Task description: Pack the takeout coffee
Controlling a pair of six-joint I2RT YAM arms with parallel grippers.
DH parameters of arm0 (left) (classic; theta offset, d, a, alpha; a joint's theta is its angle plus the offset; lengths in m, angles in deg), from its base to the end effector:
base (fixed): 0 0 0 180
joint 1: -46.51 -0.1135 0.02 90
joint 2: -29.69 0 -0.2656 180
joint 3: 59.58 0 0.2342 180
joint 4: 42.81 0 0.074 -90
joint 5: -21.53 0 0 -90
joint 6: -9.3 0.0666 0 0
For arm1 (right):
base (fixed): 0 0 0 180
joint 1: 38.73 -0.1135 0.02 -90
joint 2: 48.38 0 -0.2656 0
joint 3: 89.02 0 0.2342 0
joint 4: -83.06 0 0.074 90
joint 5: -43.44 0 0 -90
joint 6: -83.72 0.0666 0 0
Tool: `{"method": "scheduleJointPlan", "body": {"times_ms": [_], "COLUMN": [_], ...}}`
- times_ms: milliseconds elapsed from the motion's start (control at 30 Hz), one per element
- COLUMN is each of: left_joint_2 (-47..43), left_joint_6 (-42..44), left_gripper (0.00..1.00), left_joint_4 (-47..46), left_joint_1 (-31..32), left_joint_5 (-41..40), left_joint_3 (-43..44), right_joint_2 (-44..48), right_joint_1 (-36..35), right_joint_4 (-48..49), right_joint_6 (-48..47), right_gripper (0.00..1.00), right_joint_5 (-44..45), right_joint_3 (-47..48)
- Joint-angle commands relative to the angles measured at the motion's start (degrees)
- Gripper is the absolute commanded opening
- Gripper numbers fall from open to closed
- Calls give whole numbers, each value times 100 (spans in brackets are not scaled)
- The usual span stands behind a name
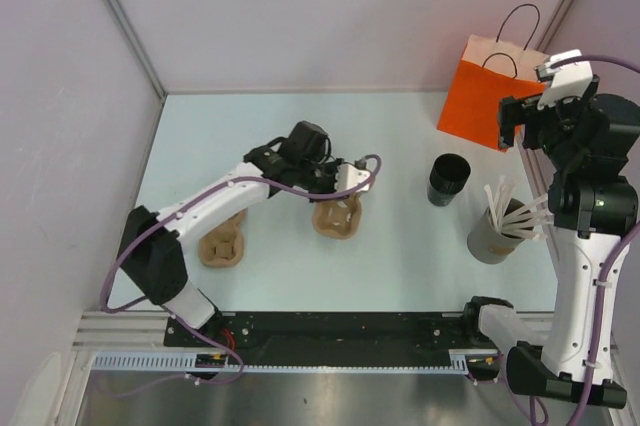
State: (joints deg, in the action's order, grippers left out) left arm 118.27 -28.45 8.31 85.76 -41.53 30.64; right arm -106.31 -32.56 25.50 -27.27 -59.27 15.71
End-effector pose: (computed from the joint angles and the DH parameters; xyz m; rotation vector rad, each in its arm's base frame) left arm 0.2397 -0.2348 0.2843 1.8303 1.4927 -0.4616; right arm 0.1764 -0.0043 0.4833 -0.3855 1.7135 -0.1506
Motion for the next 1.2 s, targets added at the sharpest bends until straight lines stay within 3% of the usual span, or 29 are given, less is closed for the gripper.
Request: {"method": "scheduleJointPlan", "body": {"times_ms": [0, 167, 433, 733, 967, 1167], "left_joint_2": [580, 1091, 1689, 2076, 2339, 2472], "left_joint_6": [-399, -628, -892, -1059, -1182, -1296], "left_gripper": [35, 35, 35, 37, 38, 43], "left_joint_4": [-577, -946, -1166, -1351, -1509, -1413], "left_joint_1": [469, 917, 1401, 1639, 1788, 1797], "left_joint_5": [-22, -127, -233, -268, -505, -549], "left_joint_3": [452, 645, 926, 953, 988, 1243], "right_joint_2": [-148, -552, -1922, -3240, -3637, -3778], "right_joint_1": [375, 595, 868, 1158, 1088, 781], "right_joint_4": [544, 1256, 1907, 2066, 2189, 2268], "right_joint_6": [306, 438, 386, 271, 368, 237], "right_gripper": [100, 100, 100, 100, 98, 98], "right_joint_5": [452, 700, 761, -125, -882, -674], "right_joint_3": [2, 11, 371, 1311, 1593, 1664]}}
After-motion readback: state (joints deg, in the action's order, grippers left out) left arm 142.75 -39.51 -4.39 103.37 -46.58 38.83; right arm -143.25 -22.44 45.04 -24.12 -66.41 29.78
